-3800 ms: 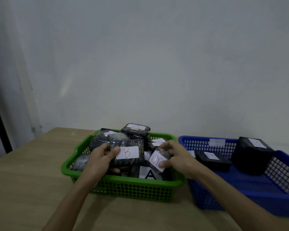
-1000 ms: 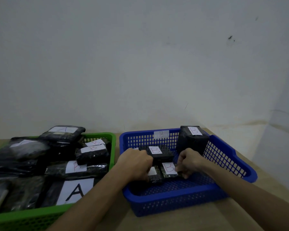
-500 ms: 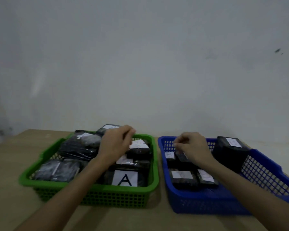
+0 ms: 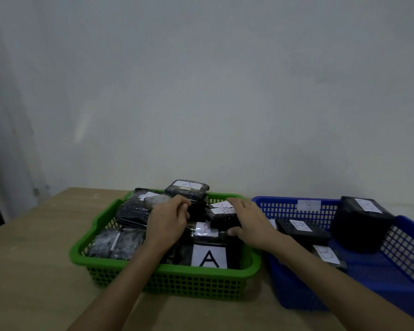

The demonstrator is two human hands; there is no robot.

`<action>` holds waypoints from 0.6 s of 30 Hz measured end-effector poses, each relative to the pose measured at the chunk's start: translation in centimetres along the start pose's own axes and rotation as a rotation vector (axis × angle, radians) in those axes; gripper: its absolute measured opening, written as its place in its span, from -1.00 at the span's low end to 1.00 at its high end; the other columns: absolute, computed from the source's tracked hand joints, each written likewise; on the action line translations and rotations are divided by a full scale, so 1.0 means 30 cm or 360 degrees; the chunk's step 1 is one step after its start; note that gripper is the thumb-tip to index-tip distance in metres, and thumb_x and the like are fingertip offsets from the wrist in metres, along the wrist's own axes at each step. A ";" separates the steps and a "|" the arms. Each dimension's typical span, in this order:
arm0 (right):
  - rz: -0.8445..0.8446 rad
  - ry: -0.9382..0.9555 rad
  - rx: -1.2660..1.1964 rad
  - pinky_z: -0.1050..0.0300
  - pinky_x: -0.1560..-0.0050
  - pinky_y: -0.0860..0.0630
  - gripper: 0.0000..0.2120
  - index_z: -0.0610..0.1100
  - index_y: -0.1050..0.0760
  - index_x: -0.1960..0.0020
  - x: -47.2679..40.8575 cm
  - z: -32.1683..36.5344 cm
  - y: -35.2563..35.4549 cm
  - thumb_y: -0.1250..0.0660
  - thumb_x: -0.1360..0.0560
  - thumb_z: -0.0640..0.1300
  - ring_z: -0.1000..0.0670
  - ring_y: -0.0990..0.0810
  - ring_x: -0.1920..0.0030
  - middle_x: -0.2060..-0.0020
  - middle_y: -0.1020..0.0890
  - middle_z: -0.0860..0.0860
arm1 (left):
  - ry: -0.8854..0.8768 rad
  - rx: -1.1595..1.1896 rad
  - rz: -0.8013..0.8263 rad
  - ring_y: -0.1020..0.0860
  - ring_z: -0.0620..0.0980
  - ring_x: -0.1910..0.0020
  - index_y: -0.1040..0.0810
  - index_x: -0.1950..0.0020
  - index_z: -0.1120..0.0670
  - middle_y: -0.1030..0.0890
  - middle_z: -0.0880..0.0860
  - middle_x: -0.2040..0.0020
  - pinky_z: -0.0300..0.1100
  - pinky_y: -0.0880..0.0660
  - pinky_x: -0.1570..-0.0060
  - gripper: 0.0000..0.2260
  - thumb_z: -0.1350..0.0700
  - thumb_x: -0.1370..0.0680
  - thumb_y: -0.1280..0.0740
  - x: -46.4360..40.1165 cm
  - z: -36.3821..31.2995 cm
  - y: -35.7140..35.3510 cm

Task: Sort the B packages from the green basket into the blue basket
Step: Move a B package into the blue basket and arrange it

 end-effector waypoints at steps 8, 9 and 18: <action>0.0600 -0.0226 0.0025 -0.13 -0.41 -0.19 -0.31 -0.03 -0.06 -0.49 -0.088 0.001 0.061 -0.34 -0.47 -0.15 -0.21 -0.10 -0.45 -0.46 -0.19 -0.15 | -0.0118 -0.0753 0.1024 -0.26 0.07 -0.32 -0.19 -0.43 -0.03 -0.35 0.04 -0.33 0.03 -0.17 -0.31 -0.35 -0.03 -0.38 -0.31 0.001 0.041 -0.081; 0.0592 -0.0224 0.0083 -0.14 -0.40 -0.19 -0.29 -0.04 -0.11 -0.48 -0.092 0.008 0.059 -0.38 -0.44 -0.10 -0.22 -0.10 -0.44 -0.44 -0.21 -0.16 | -0.0149 -0.0805 0.1008 -0.26 0.08 -0.31 -0.20 -0.43 -0.02 -0.35 0.05 -0.31 0.03 -0.18 -0.29 -0.35 -0.06 -0.38 -0.31 -0.005 0.043 -0.087; -0.0052 -0.0288 -0.0804 0.18 0.13 -0.56 -0.36 -0.16 -0.39 -0.23 -0.057 -0.035 0.083 -0.50 -0.20 -0.35 0.02 -0.47 0.02 -0.01 -0.46 -0.01 | -0.0319 -0.0804 0.0911 -0.35 0.05 -0.09 -0.29 -0.17 -0.02 -0.42 0.01 -0.06 -0.04 -0.27 -0.13 -0.40 -0.19 -0.22 -0.37 -0.015 0.032 -0.092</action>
Point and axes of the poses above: each hand's wrist, its own x-axis away from the middle knuckle, its own y-axis out of the back of the hand, z = x × y, the point moved 1 cm from there along -x, towards the middle knuckle
